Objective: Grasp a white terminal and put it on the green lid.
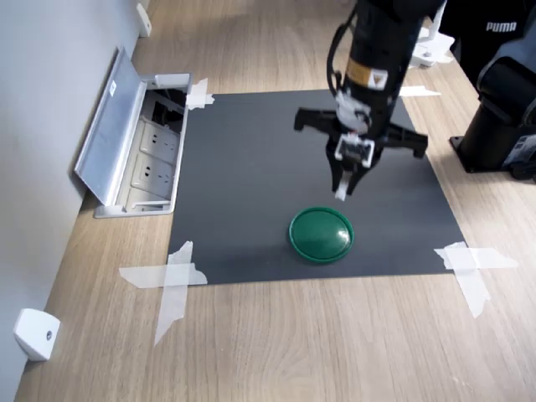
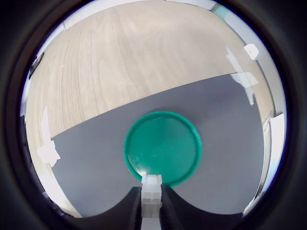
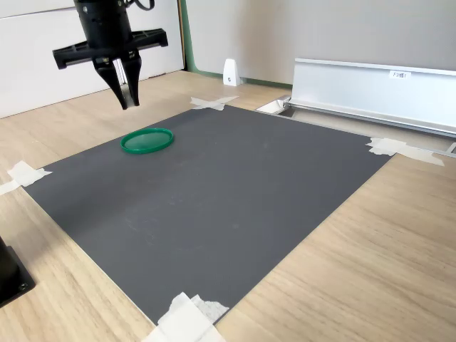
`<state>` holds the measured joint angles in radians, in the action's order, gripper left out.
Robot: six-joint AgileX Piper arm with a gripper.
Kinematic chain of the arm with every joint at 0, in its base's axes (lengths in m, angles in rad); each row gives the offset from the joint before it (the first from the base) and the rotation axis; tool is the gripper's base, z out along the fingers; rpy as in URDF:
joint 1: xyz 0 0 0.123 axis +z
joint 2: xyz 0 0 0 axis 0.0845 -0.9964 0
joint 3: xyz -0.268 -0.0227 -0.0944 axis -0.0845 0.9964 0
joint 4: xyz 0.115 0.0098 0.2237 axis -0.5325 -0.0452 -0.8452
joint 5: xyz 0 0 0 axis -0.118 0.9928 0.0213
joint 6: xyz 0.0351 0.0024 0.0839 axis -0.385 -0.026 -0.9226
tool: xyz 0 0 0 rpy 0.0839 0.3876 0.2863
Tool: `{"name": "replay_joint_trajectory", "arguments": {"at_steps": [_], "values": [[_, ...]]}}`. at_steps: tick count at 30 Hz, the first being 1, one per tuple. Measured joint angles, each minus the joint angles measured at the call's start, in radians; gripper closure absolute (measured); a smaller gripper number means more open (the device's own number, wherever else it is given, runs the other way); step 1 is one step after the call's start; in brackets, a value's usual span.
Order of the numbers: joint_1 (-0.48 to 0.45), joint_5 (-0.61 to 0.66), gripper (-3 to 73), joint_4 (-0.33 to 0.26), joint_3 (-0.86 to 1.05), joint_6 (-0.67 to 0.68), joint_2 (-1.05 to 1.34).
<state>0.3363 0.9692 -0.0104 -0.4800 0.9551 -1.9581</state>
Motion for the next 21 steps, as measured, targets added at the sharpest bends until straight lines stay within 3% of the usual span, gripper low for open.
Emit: {"name": "replay_joint_trajectory", "arguments": {"at_steps": [7,16,21], "values": [[0.004,-0.090,60.5,0.050,0.010,-0.042,-0.114],[0.004,-0.175,60.0,0.056,0.010,-0.030,-0.162],[0.004,-0.169,49.9,0.056,0.010,-0.021,-0.186]]}}
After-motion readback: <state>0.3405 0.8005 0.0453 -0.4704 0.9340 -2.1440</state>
